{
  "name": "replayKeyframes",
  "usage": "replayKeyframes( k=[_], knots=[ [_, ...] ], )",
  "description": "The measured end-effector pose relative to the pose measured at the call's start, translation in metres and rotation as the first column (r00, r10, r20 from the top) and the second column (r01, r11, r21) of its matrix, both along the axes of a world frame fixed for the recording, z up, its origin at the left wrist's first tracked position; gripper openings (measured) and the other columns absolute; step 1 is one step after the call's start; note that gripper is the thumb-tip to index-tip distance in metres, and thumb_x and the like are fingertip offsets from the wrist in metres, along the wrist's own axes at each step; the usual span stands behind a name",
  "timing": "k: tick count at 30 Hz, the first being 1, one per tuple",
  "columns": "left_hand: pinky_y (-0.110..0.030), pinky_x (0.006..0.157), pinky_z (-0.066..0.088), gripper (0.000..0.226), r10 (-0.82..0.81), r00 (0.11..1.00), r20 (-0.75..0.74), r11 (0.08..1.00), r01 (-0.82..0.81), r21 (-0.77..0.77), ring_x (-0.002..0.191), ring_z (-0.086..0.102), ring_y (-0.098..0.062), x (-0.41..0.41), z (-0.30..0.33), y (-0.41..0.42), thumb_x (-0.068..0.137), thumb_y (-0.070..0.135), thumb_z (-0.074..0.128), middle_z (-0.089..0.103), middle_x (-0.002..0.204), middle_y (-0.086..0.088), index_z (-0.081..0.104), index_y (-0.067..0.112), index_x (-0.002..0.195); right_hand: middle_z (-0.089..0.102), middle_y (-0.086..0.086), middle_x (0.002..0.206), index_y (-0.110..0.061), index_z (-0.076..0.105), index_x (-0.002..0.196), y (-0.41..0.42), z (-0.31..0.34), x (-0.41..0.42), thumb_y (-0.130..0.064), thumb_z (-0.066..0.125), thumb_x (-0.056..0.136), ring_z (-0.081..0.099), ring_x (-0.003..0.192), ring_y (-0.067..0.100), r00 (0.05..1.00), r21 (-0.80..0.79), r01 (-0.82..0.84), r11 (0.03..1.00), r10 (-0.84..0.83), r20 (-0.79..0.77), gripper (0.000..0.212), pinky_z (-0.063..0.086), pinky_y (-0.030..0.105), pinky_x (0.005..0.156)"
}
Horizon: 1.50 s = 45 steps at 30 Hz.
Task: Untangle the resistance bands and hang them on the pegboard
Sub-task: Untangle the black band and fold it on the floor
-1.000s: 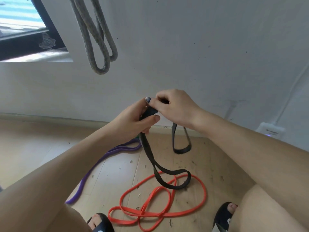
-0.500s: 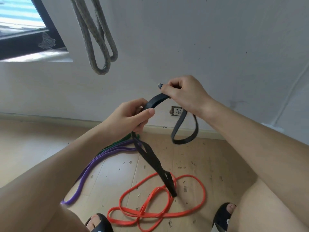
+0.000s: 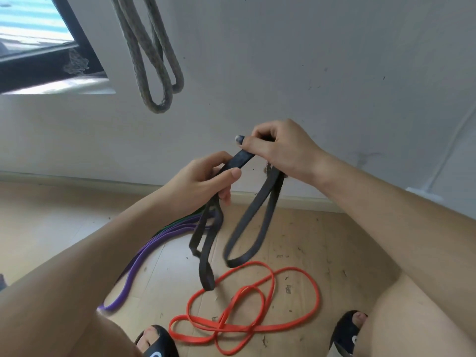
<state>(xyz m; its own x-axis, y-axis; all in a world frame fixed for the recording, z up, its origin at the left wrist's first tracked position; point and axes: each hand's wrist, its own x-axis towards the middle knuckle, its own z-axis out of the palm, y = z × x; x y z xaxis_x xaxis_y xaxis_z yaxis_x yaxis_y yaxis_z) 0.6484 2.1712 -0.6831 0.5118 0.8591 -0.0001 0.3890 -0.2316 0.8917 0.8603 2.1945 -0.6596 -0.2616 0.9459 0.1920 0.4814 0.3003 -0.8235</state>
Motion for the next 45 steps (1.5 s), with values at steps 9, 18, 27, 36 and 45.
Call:
replayKeyframes(
  k=[9,18,27,36,45],
  knots=[
    [-0.035,0.056,0.04,0.021,0.045,0.988,-0.148,0.995,-0.031,0.094,0.051,0.042,-0.015,-0.001,-0.003,-0.001,0.105,0.028,0.056,0.05,0.058,0.007,0.056,0.017,0.087,0.058,0.01,0.065,-0.009,0.063,0.073,-0.005,-0.007,-0.005,-0.05,0.054,0.101,0.048,0.06,0.013,0.99,-0.069,-0.089,0.994,0.097,0.106,0.051,0.042,0.036,0.066],
    [-0.041,0.08,0.052,0.045,-0.003,0.989,-0.151,1.0,0.006,0.023,0.072,0.065,-0.022,-0.003,-0.003,-0.003,0.111,0.037,0.037,0.069,0.074,-0.004,0.062,0.007,0.088,0.042,-0.003,0.059,-0.009,0.057,0.066,-0.001,-0.001,-0.005,-0.037,0.07,0.094,0.039,0.057,0.012,0.999,-0.053,-0.035,0.998,0.037,0.039,0.042,0.033,0.029,0.06],
    [-0.037,0.07,0.036,0.043,0.067,0.989,-0.13,0.997,-0.072,-0.032,0.066,0.043,-0.018,0.004,-0.005,-0.005,0.112,0.03,0.035,0.051,0.071,-0.003,0.06,0.001,0.094,0.049,-0.005,0.053,-0.014,0.054,0.064,0.001,-0.005,0.005,-0.042,0.053,0.104,0.045,0.05,0.009,0.986,-0.175,-0.09,0.98,0.112,0.124,0.049,0.038,0.028,0.061],
    [-0.043,0.079,0.048,0.055,0.061,0.994,-0.086,0.98,-0.076,-0.182,0.067,0.059,-0.022,-0.01,-0.012,0.003,0.11,0.046,0.034,0.063,0.071,-0.006,0.065,0.008,0.085,0.039,0.002,0.055,-0.018,0.046,0.056,0.0,-0.003,-0.006,-0.045,0.054,0.103,0.035,0.05,0.015,0.982,-0.063,-0.095,0.993,0.104,0.157,0.055,0.029,0.03,0.055],
    [-0.033,0.068,0.032,0.046,0.103,0.993,-0.061,0.988,-0.109,-0.106,0.06,0.038,-0.011,-0.001,-0.013,0.0,0.111,0.041,0.032,0.046,0.062,0.009,0.057,0.017,0.081,0.063,0.003,0.06,-0.007,0.069,0.079,0.001,-0.013,-0.002,-0.05,0.039,0.107,0.055,0.053,0.014,0.987,-0.274,-0.071,0.959,0.106,0.117,0.059,0.044,0.03,0.062]
  ],
)
